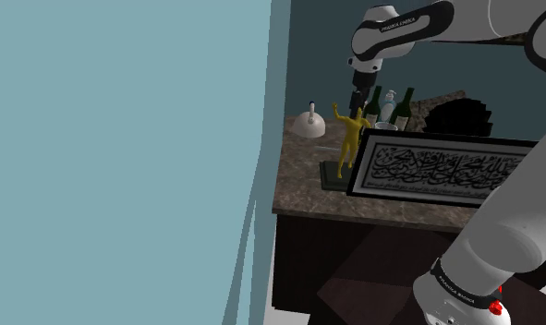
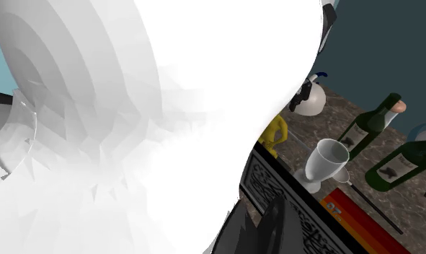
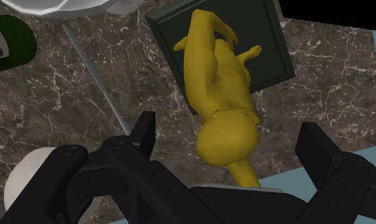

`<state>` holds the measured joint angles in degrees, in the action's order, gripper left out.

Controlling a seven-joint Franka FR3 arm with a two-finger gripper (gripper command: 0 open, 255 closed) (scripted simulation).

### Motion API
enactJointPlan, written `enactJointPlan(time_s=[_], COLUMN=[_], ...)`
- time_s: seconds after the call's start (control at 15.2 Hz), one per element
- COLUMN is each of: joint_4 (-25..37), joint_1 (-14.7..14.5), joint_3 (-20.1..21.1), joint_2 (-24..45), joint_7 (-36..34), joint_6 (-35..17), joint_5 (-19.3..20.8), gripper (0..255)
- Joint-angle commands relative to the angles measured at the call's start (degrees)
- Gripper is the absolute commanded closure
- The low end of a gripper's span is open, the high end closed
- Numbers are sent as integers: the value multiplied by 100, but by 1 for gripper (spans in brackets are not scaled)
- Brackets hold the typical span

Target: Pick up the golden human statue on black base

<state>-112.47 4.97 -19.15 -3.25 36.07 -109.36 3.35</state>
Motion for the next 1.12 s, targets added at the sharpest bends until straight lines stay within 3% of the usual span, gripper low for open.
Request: enactJointPlan(time_s=[0.0, 0.59, 1.06], joint_4=[-16, -21, 455], joint_1=[2, 2, -6], joint_3=[-3, -3, 9], joint_2=[8, 4, -54], joint_7=[4, 5, 10], joint_6=[-26, -28, 505], joint_5=[-3, -2, 8], gripper=[255, 255, 255])
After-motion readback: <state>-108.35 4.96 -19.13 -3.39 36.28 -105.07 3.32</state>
